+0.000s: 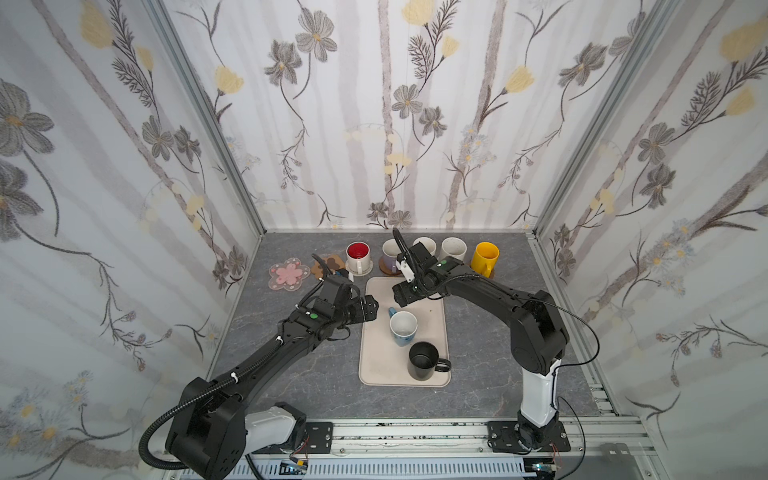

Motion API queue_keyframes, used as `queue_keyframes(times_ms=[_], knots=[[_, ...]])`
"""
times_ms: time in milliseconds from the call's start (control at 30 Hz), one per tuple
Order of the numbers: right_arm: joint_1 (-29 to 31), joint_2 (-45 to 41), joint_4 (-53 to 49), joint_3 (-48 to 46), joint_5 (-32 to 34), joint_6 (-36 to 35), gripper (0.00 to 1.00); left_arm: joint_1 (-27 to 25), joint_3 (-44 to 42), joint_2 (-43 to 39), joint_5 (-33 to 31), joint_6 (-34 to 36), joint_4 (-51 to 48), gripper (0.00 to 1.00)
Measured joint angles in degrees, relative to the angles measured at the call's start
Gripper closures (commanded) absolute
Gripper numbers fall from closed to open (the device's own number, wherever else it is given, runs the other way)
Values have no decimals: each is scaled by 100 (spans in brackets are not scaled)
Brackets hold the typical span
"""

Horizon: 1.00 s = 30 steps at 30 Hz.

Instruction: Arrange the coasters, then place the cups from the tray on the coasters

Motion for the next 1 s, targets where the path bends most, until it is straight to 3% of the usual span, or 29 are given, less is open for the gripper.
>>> queue_keyframes(times_ms=[667, 1000], knots=[[481, 566, -535, 752, 109, -201, 13, 190, -129, -448, -184, -251, -2, 0], [715, 566, -656, 629, 70, -234, 14, 240, -129, -409, 83, -186, -15, 0]])
